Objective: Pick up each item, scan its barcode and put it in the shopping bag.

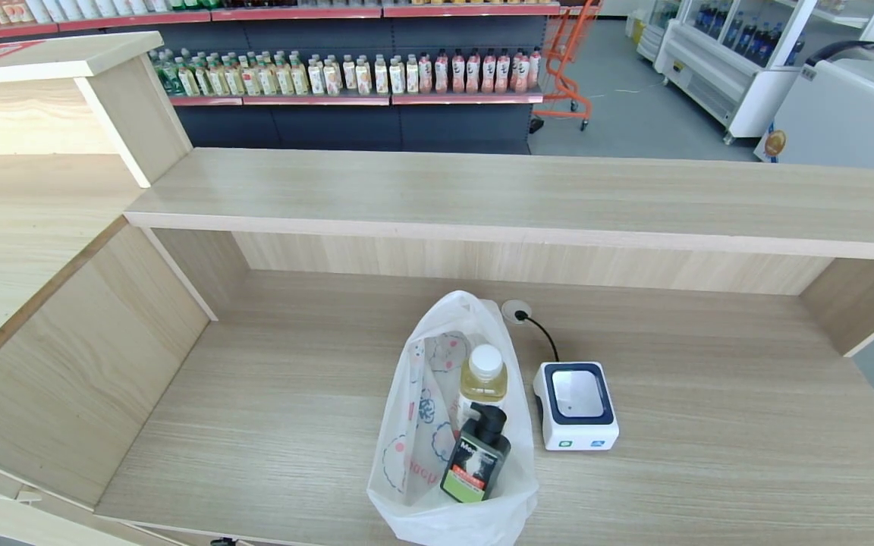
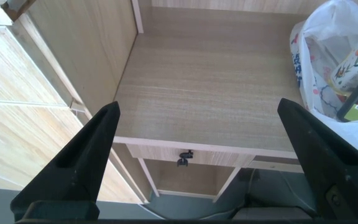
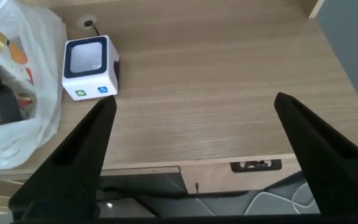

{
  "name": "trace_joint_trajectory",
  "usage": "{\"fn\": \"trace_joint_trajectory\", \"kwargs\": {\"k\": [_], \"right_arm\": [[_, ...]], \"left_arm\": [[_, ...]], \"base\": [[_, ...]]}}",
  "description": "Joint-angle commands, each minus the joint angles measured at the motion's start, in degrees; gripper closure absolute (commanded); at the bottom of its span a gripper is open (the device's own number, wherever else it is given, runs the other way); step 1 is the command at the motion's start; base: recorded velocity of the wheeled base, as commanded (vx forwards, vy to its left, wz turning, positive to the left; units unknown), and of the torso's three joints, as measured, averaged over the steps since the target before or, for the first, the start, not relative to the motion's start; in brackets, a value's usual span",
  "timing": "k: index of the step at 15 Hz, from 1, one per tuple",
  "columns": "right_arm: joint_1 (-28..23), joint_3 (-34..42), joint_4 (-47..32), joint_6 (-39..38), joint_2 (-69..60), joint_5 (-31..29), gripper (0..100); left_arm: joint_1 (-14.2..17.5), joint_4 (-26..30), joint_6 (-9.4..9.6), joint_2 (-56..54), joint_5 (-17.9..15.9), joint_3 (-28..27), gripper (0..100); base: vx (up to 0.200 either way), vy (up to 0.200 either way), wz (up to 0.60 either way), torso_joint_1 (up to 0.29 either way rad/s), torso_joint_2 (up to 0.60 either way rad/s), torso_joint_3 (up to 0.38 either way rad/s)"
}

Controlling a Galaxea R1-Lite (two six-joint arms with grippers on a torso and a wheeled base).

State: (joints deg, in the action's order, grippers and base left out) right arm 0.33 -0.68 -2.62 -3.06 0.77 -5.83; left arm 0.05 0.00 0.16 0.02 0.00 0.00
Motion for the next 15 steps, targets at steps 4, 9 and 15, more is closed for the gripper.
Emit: {"fn": "trace_joint_trajectory", "kwargs": {"k": [4,9,15], "right_arm": [[-0.07,0.07,-0.63,-0.19,-0.77,0.03,100],[-0.07,0.07,-0.63,-1.95,-0.77,-0.06,100],[-0.07,0.07,-0.63,-1.86,-0.77,-0.06,100]], "left_arm": [[0.04,0.0,0.02,-0.02,0.0,0.0,0],[0.04,0.0,0.02,-0.02,0.0,0.0,0],[0.04,0.0,0.11,0.06,0.0,0.0,0]], "base": [[0.0,0.0,0.0,0.0,0.0,0.0],[0.0,0.0,0.0,0.0,0.0,0.0],[0.0,0.0,0.0,0.0,0.0,0.0]]}}
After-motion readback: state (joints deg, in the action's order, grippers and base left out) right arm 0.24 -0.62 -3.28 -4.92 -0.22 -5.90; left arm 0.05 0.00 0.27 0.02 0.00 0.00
